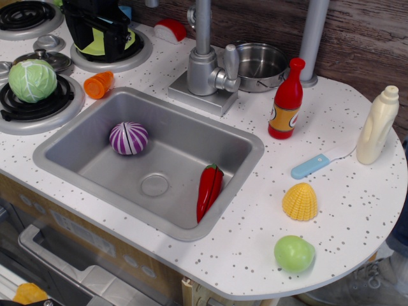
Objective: Put red bottle in sink
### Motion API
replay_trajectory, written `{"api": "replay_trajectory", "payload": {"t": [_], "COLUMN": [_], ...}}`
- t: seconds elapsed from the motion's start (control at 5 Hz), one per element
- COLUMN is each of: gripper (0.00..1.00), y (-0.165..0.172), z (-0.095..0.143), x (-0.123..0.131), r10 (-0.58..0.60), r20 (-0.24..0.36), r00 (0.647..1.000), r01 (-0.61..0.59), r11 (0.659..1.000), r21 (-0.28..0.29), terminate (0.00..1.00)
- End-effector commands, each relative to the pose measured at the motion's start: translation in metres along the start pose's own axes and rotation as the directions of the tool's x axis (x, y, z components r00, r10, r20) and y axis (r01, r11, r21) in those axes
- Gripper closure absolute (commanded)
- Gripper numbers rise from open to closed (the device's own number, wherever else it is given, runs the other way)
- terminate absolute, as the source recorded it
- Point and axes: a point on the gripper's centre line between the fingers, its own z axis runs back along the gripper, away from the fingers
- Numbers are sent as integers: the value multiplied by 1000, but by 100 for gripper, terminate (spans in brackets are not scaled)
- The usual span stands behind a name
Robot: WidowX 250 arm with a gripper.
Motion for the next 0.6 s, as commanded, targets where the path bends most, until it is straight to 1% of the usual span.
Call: {"api": "replay_trajectory", "payload": {"t": [0.0, 0.2, 0.4], "gripper": [0, 0, 0], "y": [0, -38, -81], "z": [0, 45, 78], "x": [0, -16, -25], "r10": [0, 72, 122], "r20": [0, -36, -51], "r00": [1000, 997, 991], "r01": [0, -71, -121], "r11": [1000, 997, 992], "r21": [0, 30, 23], "terminate": [0, 0, 0]}}
